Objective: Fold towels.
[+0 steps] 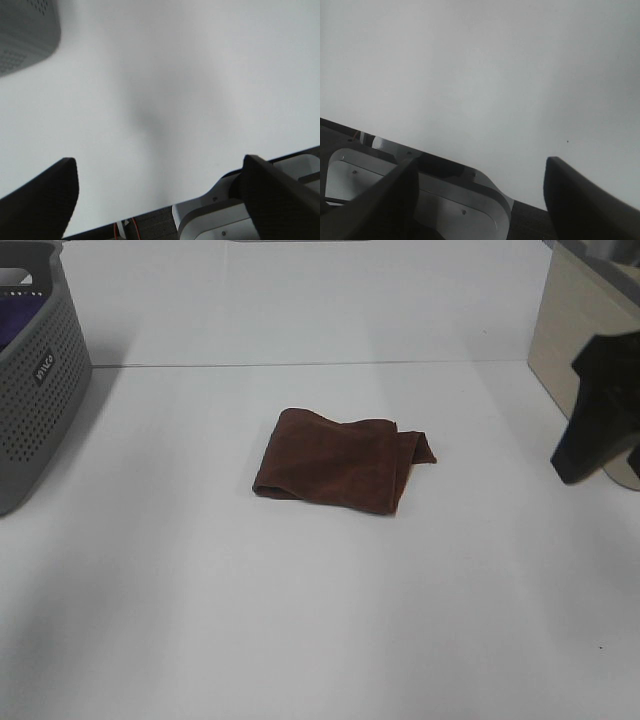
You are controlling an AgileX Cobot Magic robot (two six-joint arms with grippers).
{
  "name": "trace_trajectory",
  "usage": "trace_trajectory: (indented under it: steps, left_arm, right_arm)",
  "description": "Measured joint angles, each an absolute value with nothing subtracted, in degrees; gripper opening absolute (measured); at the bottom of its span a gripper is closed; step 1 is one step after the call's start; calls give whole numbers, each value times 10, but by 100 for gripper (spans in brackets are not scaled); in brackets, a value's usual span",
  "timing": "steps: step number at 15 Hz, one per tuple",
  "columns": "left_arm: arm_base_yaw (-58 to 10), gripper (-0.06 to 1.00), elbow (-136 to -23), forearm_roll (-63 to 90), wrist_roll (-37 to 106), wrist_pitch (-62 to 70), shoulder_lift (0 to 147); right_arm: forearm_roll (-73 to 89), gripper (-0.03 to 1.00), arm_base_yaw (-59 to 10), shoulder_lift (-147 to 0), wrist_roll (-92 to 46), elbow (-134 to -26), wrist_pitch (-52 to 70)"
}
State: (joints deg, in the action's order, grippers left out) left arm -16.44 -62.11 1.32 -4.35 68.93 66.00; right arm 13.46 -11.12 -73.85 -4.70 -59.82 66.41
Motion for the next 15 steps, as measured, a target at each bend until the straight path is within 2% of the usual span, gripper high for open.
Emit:
trace_trajectory:
  steps: [1,3,7,11,15]
  left_arm:
    - [-164,81,-525,13,-44,677,575]
    - [-164,81,-443,13,-44,669,490]
    - [-164,81,-339,13,-13,658,341]
    - [-164,81,-307,18,34,637,207]
    - [-164,81,-289,87,108,606,150]
  right_arm:
    - [129,69,-111,-678,-47,-512,639]
    - [113,69,-111,-612,-47,-438,630]
    - [65,69,-111,-489,-47,-346,627]
    - [46,69,-111,-329,-60,-296,614]
    - [64,69,-111,-180,-92,-293,611]
